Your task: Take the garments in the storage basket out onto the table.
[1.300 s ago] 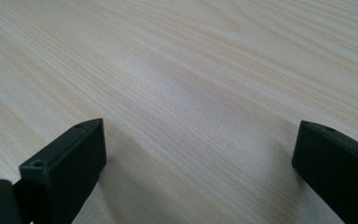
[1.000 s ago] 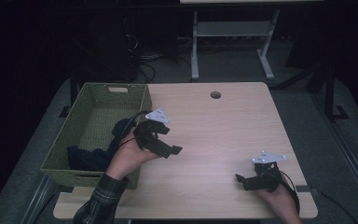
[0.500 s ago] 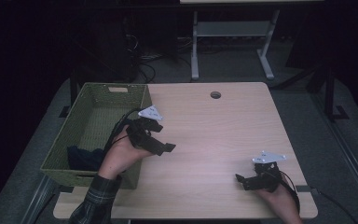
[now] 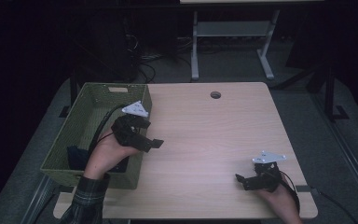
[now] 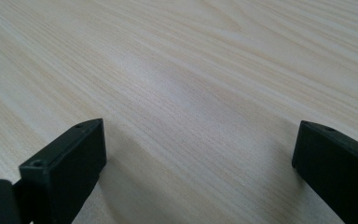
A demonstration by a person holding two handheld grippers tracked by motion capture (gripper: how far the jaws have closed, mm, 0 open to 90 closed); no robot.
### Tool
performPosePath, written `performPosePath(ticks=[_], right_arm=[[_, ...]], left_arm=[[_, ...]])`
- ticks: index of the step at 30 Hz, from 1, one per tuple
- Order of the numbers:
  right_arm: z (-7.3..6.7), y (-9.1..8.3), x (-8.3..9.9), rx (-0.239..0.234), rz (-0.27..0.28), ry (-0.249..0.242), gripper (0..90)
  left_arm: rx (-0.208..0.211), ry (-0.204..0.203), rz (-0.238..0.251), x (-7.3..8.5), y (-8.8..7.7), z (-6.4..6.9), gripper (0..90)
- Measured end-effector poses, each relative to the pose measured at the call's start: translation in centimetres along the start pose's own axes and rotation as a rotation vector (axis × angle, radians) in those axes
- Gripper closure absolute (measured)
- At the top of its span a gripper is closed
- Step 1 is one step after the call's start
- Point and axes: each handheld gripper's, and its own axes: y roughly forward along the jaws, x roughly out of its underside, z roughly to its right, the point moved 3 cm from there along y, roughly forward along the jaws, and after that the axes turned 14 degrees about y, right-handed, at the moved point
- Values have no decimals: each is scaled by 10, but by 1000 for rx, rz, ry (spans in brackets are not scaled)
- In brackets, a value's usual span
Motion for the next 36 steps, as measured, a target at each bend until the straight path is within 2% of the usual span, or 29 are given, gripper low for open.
performPosePath(ticks=[11, 18, 36], right_arm=[[0, 0, 0, 0, 0, 0, 25], [0, 0, 0, 0, 0, 0, 25], [0, 0, 0, 0, 0, -2, 25]], left_arm=[[-38, -29, -22, 11, -13, -9, 145], [-83, -51, -41, 20, -24, -15, 145], [-142, -107, -71, 42, -43, -30, 166]])
